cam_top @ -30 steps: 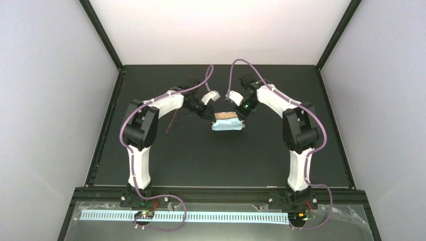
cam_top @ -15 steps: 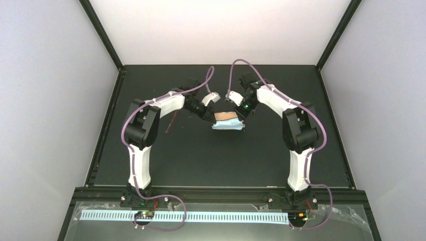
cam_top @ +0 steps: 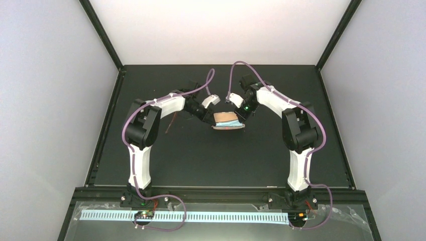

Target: Organize the sunglasses

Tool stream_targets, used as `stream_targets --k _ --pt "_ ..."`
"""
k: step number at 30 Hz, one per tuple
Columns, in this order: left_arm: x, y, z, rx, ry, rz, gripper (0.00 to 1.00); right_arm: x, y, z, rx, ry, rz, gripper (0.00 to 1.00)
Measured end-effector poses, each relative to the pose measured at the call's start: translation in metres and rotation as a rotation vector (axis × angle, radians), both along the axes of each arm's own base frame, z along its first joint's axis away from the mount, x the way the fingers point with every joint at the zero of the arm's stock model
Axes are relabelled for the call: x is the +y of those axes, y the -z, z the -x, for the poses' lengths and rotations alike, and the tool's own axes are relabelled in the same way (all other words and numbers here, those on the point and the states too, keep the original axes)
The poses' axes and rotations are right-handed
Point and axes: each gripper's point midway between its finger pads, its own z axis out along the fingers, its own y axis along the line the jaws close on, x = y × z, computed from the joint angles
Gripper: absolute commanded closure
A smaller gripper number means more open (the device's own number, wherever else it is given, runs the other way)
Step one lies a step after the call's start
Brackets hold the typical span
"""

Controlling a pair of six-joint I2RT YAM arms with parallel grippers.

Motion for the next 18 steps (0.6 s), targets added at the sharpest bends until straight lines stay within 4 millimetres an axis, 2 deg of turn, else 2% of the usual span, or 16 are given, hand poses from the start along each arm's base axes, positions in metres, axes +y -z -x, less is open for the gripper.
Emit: stream_targets --k 18 --pt "-0.0010 0.0058 0.0017 0.006 0.002 -0.013 0.97 -0.0023 0.0083 0.0028 0.002 -0.004 0.009 0.99"
